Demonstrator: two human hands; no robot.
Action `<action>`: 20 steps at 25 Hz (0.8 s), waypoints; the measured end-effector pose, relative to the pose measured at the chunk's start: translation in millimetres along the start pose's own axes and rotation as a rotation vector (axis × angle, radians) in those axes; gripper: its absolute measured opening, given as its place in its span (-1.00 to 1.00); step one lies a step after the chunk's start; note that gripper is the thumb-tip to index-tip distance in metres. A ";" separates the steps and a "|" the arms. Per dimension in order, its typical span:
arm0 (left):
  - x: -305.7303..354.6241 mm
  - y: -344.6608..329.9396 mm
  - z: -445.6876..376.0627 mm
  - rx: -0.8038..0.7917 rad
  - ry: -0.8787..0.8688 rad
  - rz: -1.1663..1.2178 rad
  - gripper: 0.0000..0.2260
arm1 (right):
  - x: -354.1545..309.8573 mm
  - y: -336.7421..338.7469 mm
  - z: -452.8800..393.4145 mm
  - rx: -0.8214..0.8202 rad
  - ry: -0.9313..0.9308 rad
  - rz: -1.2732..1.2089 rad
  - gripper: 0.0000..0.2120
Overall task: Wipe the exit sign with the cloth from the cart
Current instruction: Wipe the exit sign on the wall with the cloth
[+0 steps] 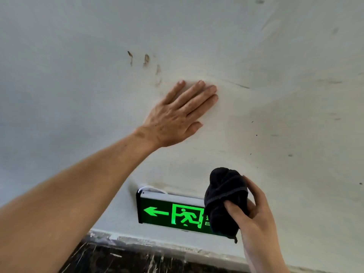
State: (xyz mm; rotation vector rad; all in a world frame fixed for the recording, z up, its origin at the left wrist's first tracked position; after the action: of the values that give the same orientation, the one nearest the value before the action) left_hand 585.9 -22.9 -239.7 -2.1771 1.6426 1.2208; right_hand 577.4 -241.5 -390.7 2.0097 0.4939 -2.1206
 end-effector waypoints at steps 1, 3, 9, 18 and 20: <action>-1.9 -4.4 1.1 0.011 -0.001 -0.007 -0.44 | 6.3 -2.6 0.0 0.016 0.020 0.056 -0.41; -3.8 -10.9 3.8 0.034 -0.008 -0.018 -0.43 | 13.9 -14.9 -1.6 0.042 0.094 0.235 -0.39; -3.4 -21.1 4.7 0.072 -0.015 0.001 -0.42 | 18.9 -95.8 -5.5 0.121 0.627 0.895 -0.24; -1.7 -20.1 3.9 0.105 -0.013 0.037 -0.45 | 86.7 -192.4 -30.8 -0.236 0.731 1.212 -0.52; -1.6 -19.4 3.0 0.111 -0.010 0.037 -0.45 | 99.7 -196.2 -32.6 -0.250 0.676 1.290 -0.53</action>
State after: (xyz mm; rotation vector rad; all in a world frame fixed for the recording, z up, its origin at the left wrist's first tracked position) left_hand 601.0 -12.5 -247.1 -2.0805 1.7102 1.1193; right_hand 531.8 -37.9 -467.9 1.9414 -0.3988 -0.5957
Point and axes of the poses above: each hand's wrist, its own z-axis away from the middle knuckle, its own y-axis out of the back of the hand, x = y × z, the point moved 6 cm from there along -z, towards the middle knuckle, and after that the axes turned 6 degrees about -y, right-handed, at the moved point
